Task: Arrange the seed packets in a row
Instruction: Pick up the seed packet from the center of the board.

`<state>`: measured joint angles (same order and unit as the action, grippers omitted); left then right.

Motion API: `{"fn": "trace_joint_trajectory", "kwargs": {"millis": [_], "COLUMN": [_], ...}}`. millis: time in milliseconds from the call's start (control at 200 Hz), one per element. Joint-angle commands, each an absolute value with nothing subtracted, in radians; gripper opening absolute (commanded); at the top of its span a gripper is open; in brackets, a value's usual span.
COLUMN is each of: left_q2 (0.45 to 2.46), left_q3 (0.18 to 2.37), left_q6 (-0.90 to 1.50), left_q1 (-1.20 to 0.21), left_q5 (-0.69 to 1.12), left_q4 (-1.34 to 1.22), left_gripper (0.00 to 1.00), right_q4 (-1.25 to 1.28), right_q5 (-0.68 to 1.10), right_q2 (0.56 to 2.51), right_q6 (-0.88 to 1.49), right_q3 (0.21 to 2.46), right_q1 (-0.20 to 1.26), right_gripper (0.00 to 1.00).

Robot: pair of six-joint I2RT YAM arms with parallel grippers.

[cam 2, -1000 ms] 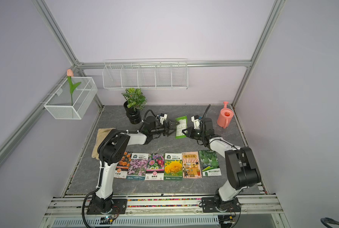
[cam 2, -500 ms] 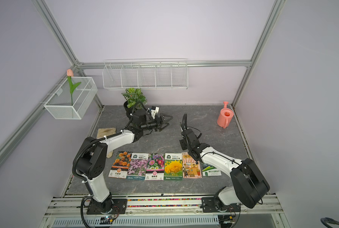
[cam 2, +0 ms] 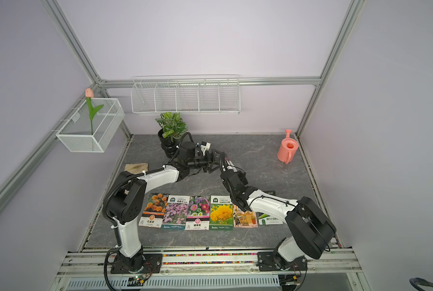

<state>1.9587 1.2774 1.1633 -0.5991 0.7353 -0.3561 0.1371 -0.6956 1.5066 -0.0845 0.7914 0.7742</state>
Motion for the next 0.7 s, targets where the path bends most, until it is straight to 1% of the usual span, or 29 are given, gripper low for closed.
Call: {"fn": "trace_joint_trajectory", "kwargs": {"millis": [0, 45, 65, 125, 150, 170, 205, 220, 325, 360, 380, 435, 450, 465, 490, 510, 540, 565, 605, 635, 695], "left_q2": [2.003, 2.017, 2.025, 2.039, 2.044, 2.048, 2.05, 2.049, 2.05, 2.047, 2.046, 2.038, 2.037, 2.035, 2.03, 2.03, 2.028, 2.029, 2.035, 2.04, 2.049], "left_q3": [1.338, 1.347, 1.35, 1.356, 1.355, 1.355, 1.354, 1.354, 1.355, 1.358, 1.359, 1.364, 1.365, 1.368, 1.37, 1.374, 1.385, 1.393, 1.407, 1.418, 1.432], "left_q6": [1.207, 1.22, 1.226, 1.246, 1.251, 1.252, 1.253, 1.252, 1.239, 1.226, 1.216, 1.176, 1.161, 1.143, 1.112, 1.094, 1.023, 0.984, 0.921, 0.876, 0.799], "left_q1": [-0.614, -0.617, -0.618, -0.618, -0.618, -0.619, -0.618, -0.618, -0.618, -0.618, -0.616, -0.609, -0.604, -0.6, -0.593, -0.586, -0.574, -0.566, -0.553, -0.546, -0.537], "left_q5": [0.759, 0.766, 0.768, 0.781, 0.786, 0.788, 0.795, 0.797, 0.814, 0.816, 0.815, 0.811, 0.811, 0.81, 0.811, 0.815, 0.826, 0.839, 0.865, 0.886, 0.932], "left_q4": [-0.408, -0.429, -0.437, -0.468, -0.475, -0.48, -0.49, -0.493, -0.502, -0.49, -0.476, -0.434, -0.42, -0.402, -0.371, -0.342, -0.292, -0.252, -0.205, -0.163, -0.118], "left_gripper": [0.84, 0.76, 0.7, 0.49, 0.42, 0.32, 0.06, 0.0, 0.0, 0.0, 0.0, 0.0, 0.0, 0.0, 0.0, 0.0, 0.0, 0.0, 0.0, 0.0, 0.0], "right_q4": [0.177, 0.171, 0.17, 0.165, 0.165, 0.164, 0.165, 0.163, 0.15, 0.14, 0.133, 0.1, 0.085, 0.07, 0.039, 0.01, -0.029, -0.062, -0.115, -0.152, -0.223], "right_q5": [-0.726, -0.725, -0.728, -0.731, -0.731, -0.731, -0.732, -0.732, -0.74, -0.742, -0.742, -0.742, -0.741, -0.741, -0.736, -0.728, -0.707, -0.676, -0.608, -0.542, -0.42], "right_q2": [1.515, 1.52, 1.523, 1.524, 1.523, 1.52, 1.517, 1.516, 1.517, 1.516, 1.515, 1.51, 1.505, 1.5, 1.489, 1.476, 1.452, 1.426, 1.374, 1.335, 1.266], "right_q6": [-0.11, -0.109, -0.109, -0.106, -0.102, -0.1, -0.098, -0.097, -0.081, -0.072, -0.065, -0.039, -0.028, -0.017, 0.008, 0.027, 0.062, 0.094, 0.142, 0.177, 0.239], "right_q3": [0.818, 0.823, 0.825, 0.827, 0.825, 0.822, 0.82, 0.819, 0.823, 0.826, 0.829, 0.838, 0.842, 0.844, 0.849, 0.851, 0.85, 0.844, 0.83, 0.817, 0.793], "right_q1": [0.789, 0.792, 0.792, 0.794, 0.794, 0.794, 0.794, 0.794, 0.793, 0.793, 0.794, 0.791, 0.789, 0.788, 0.784, 0.778, 0.765, 0.75, 0.715, 0.683, 0.611], "right_gripper": [0.07, 0.07, 0.07, 0.07, 0.07, 0.07, 0.07, 0.07, 0.07, 0.11, 0.18, 0.46, 0.57, 0.7, 0.83, 0.91, 0.97, 1.0, 0.96, 0.89, 0.89]}}
